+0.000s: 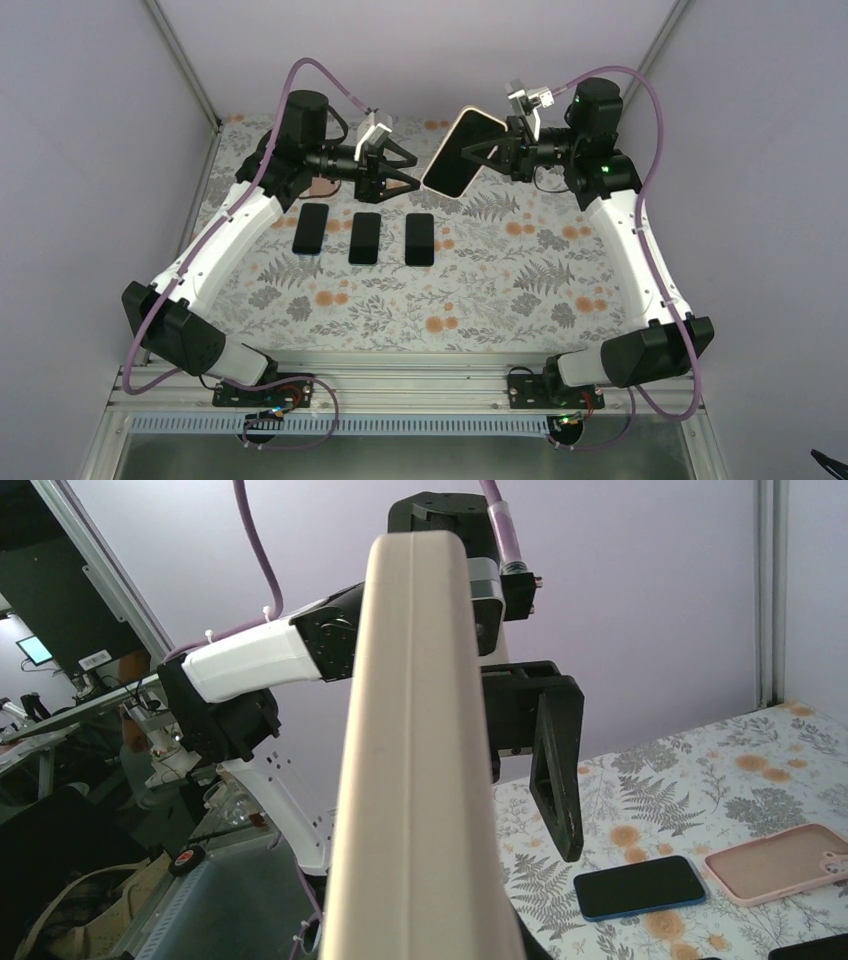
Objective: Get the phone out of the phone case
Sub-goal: Pick up the phone at the center of the board.
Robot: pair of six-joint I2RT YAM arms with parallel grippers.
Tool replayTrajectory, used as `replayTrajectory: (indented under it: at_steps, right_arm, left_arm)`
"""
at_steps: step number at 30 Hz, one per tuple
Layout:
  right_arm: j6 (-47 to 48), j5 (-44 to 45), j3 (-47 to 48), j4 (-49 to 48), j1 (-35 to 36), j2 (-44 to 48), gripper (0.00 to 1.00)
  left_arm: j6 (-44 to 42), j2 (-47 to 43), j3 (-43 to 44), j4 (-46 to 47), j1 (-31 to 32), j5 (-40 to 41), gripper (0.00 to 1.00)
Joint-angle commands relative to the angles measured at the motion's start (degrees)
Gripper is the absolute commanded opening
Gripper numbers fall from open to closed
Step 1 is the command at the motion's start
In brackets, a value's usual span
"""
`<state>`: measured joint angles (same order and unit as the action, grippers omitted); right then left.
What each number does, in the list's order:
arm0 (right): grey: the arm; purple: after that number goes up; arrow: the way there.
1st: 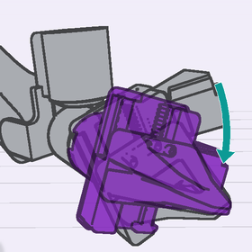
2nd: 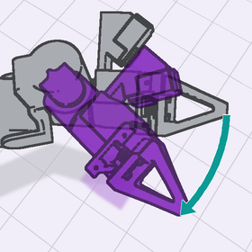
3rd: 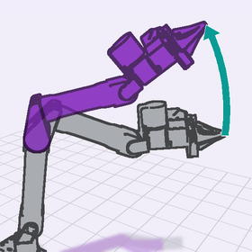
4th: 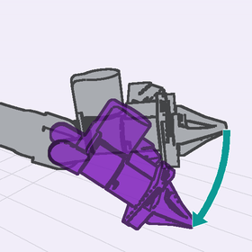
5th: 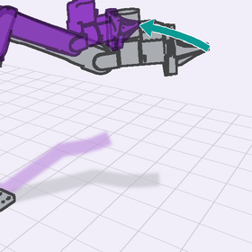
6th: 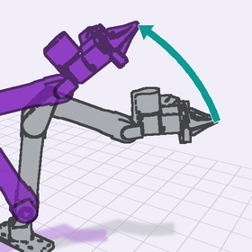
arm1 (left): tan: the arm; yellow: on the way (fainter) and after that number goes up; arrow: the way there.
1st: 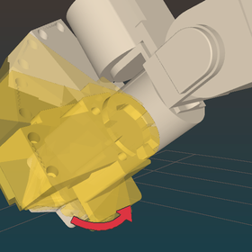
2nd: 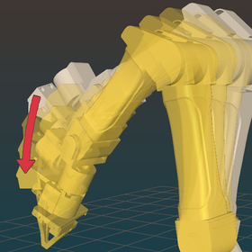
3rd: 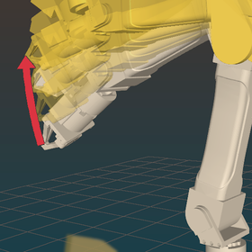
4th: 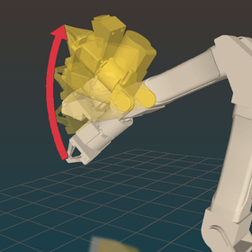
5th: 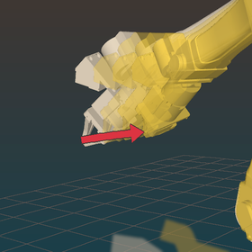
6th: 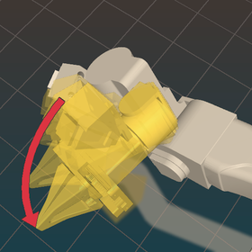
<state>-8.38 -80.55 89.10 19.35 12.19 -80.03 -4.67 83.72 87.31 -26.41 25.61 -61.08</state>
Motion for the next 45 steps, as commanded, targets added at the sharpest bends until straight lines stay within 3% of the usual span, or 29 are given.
replayTrajectory:
  at_steps: [1,5,18,24,33,45]
  right_arm:
    - [-0.9,-4.3,-0.6,-1.6,0.2,3.0,0.04]
    - [-0.4,-3.8,-1.3,-1.4,0.2,3.6,0.04]
    - [0.1,1.3,-0.8,0.1,0.2,2.9,0.04]
    - [0.1,1.4,-1.4,0.0,0.1,3.4,0.04]
    - [-0.2,-0.1,-1.7,-0.4,0.2,3.9,0.04]
    - [-3.4,-4.8,-2.9,-3.8,0.1,4.1,0.04]
  left_arm:
    - [2.6,1.3,1.6,2.6,-0.4,1.6,0.64]
    - [4.0,1.5,1.8,3.5,-0.3,1.2,0.61]
    - [1.6,-0.1,-0.3,5.7,-0.1,-11.4,0.61]
    - [1.5,0.5,0.6,5.1,1.0,-9.4,0.57]
    - [2.1,2.7,2.3,3.5,1.6,-2.4,0.41]
    - [3.0,2.6,0.0,5.0,-0.2,-3.2,0.35]
